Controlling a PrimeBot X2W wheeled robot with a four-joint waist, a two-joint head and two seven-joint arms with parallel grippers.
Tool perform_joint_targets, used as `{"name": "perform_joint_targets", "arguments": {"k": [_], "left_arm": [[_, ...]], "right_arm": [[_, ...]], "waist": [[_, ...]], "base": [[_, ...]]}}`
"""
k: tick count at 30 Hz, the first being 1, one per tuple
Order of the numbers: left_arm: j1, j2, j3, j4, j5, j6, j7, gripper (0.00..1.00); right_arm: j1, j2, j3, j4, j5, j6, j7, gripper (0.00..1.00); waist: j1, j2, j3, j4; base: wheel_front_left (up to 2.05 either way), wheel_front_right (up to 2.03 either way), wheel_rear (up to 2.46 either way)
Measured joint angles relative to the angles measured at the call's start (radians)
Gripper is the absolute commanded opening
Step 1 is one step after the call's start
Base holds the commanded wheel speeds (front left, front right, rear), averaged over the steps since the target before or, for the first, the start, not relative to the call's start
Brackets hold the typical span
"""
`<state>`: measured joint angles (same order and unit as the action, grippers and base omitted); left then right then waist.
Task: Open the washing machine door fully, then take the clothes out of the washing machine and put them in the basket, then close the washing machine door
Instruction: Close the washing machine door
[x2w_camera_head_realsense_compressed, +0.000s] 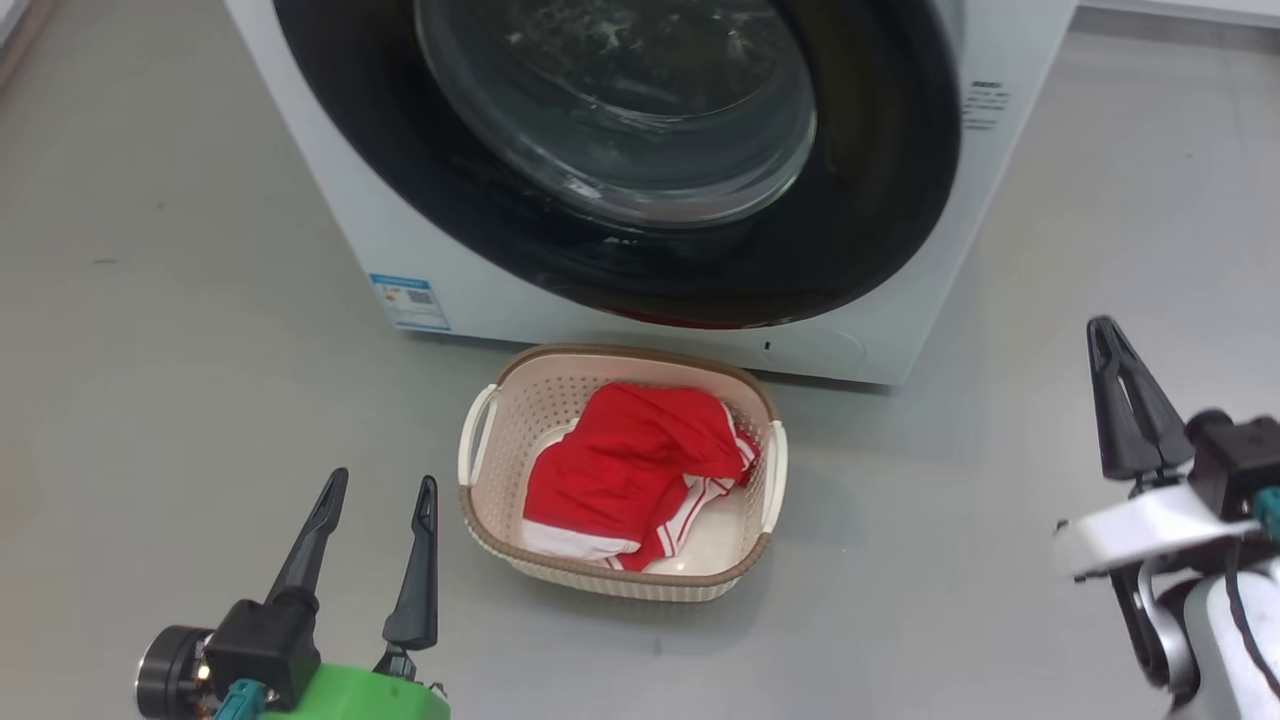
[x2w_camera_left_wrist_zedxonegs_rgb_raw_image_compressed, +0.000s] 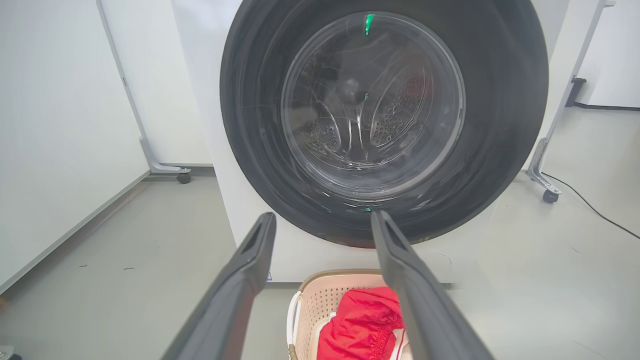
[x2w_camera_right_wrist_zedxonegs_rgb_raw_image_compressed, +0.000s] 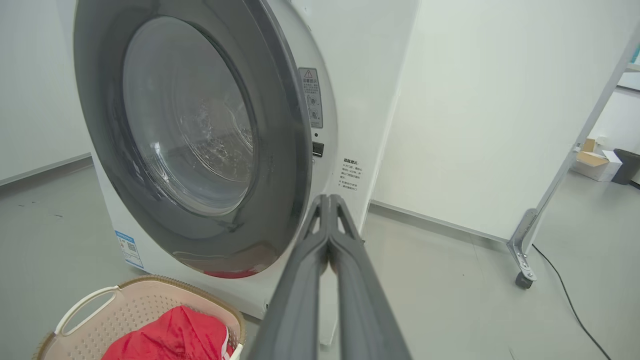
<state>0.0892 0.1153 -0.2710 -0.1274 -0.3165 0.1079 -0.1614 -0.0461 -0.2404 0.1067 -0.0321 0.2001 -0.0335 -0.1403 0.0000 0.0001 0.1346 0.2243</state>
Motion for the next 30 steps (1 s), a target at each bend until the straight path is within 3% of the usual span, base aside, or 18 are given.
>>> {"name": "perform_joint_targets", "arguments": {"k": [5,11,20,30], "left_arm": [[-0.032,-0.006,-0.01,0.004,0.0,0.0,-0.009,1.0],[-0.055,-0.017,-0.023,0.025,0.001,-0.011,-0.026,1.0],[-0.076,-0.03,-0.025,0.039,0.0,-0.016,-0.042,1.0],[-0.103,-0.039,-0.024,0.058,-0.002,-0.016,-0.058,1.0]], "right_arm": [[-0.129,-0.015,0.011,0.036,0.043,0.054,0.061,0.0],[-0.235,-0.027,0.015,0.082,0.067,0.095,0.112,0.0],[-0.394,-0.039,0.009,0.142,0.113,0.112,0.175,0.0],[-0.522,-0.039,0.005,0.233,0.136,0.124,0.207,0.0]], "waist": [[0.0,0.0,0.04,0.059],[0.0,0.0,0.076,0.12],[0.0,0.0,0.123,0.195],[0.0001,0.0,0.173,0.233]], "base": [[0.0,0.0,0.0],[0.0,0.0,0.0],[0.0,0.0,0.0],[0.0,0.0,0.0]]}}
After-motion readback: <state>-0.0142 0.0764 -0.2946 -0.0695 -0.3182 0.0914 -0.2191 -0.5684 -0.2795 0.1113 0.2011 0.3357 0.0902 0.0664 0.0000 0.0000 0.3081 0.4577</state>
